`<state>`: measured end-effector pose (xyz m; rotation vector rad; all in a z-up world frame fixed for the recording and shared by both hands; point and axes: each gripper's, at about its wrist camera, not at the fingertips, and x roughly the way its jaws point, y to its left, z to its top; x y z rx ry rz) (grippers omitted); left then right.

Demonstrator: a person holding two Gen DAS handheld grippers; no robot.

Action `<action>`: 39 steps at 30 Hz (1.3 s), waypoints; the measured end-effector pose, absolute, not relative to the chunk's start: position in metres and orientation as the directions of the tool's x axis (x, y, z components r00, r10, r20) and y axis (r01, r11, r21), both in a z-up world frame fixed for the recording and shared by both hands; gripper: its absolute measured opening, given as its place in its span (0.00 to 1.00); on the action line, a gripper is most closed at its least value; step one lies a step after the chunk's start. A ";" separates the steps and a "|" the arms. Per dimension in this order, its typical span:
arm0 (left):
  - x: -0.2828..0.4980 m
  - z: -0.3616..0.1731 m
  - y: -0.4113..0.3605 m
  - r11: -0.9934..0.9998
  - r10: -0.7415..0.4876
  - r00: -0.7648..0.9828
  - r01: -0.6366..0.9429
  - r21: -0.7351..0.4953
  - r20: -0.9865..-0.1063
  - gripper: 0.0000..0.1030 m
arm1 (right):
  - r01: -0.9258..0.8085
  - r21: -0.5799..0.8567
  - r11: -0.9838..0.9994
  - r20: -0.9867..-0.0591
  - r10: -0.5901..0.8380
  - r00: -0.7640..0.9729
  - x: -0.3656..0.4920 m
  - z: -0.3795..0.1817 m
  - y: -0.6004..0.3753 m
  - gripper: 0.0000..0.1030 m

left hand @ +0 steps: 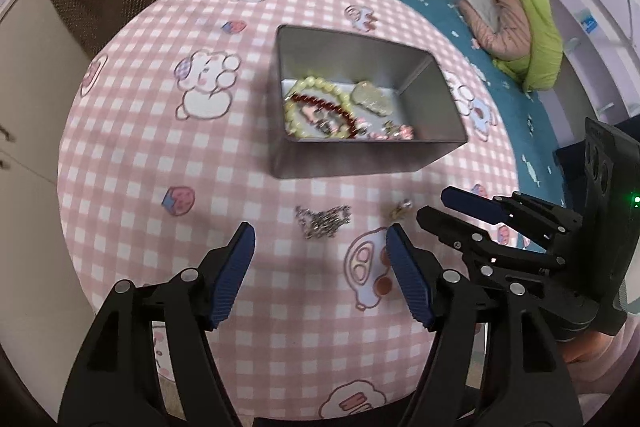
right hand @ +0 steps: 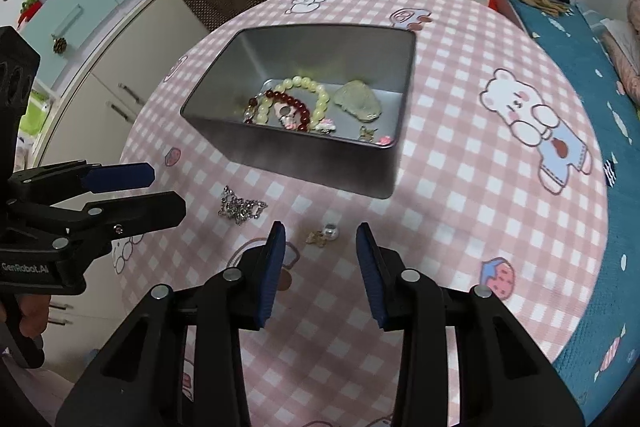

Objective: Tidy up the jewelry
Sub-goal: 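Move both tools down to the silver chain and small gold earring, then close the right tool on the gold earring while the left grasps the silver chain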

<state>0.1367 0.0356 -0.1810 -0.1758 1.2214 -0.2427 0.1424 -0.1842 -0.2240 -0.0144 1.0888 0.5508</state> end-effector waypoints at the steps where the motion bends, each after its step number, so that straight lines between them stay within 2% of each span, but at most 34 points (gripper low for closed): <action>1: 0.137 -0.183 0.037 0.962 -0.273 0.315 0.082 -0.261 -0.909 0.67 | -0.433 0.253 0.865 -0.842 0.417 0.341 0.143 -0.225 -0.183 0.31; 7: 0.136 -0.192 0.042 0.966 -0.258 0.285 0.060 -0.252 -0.923 0.67 | -0.446 0.262 0.856 -0.855 0.420 0.304 0.152 -0.238 -0.177 0.24; 9: 0.136 -0.195 0.042 0.967 -0.255 0.277 0.056 -0.249 -0.926 0.67 | -0.447 0.274 0.852 -0.859 0.426 0.286 0.153 -0.243 -0.175 0.17; 15: 0.136 -0.200 0.042 0.969 -0.246 0.254 0.055 -0.240 -0.935 0.67 | -0.429 0.297 0.853 -0.858 0.436 0.273 0.158 -0.253 -0.179 0.08; 20: 0.134 -0.202 0.039 0.970 -0.245 0.241 0.070 -0.234 -0.939 0.67 | -0.415 0.298 0.859 -0.861 0.430 0.271 0.162 -0.249 -0.181 0.12; 28: 0.138 -0.205 0.031 0.971 -0.239 0.224 0.086 -0.225 -0.945 0.67 | -0.414 0.297 0.861 -0.860 0.429 0.275 0.164 -0.248 -0.175 0.12; 31: 0.139 -0.208 0.029 0.971 -0.237 0.217 0.084 -0.223 -0.947 0.72 | -0.419 0.288 0.861 -0.861 0.424 0.281 0.165 -0.249 -0.173 0.10; 39: 0.145 -0.211 0.024 0.972 -0.230 0.225 0.094 -0.214 -0.947 0.72 | -0.416 0.278 0.866 -0.861 0.416 0.291 0.164 -0.249 -0.171 0.10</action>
